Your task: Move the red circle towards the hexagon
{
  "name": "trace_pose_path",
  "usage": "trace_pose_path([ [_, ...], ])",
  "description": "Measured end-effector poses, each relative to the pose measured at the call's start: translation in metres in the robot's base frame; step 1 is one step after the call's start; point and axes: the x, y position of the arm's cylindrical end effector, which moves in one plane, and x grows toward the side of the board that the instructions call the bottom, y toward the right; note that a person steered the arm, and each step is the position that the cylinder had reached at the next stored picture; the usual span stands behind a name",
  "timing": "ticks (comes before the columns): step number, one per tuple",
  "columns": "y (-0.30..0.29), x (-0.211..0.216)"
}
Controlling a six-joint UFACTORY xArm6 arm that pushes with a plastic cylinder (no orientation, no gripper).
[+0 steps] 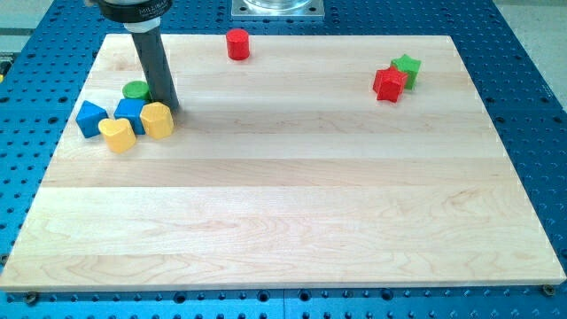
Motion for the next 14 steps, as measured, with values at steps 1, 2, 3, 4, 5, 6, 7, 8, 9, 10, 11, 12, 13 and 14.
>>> trace_pose_path([
  [1,0.0,0.0],
  [2,0.001,0.0],
  [3,0.001,0.0],
  [4,0.033,-0.002],
  [5,0.062,-0.006],
  [6,0.111,-0.015],
  [7,0.196,-0.04],
  [8,0.217,-0.083],
  [9,0.217,-0.125],
  [10,0.18,-0.134],
  [11,0.169,-0.161],
  [12,0.118,-0.154],
  [13,0.062,-0.159],
  [14,0.02,-0.098],
])
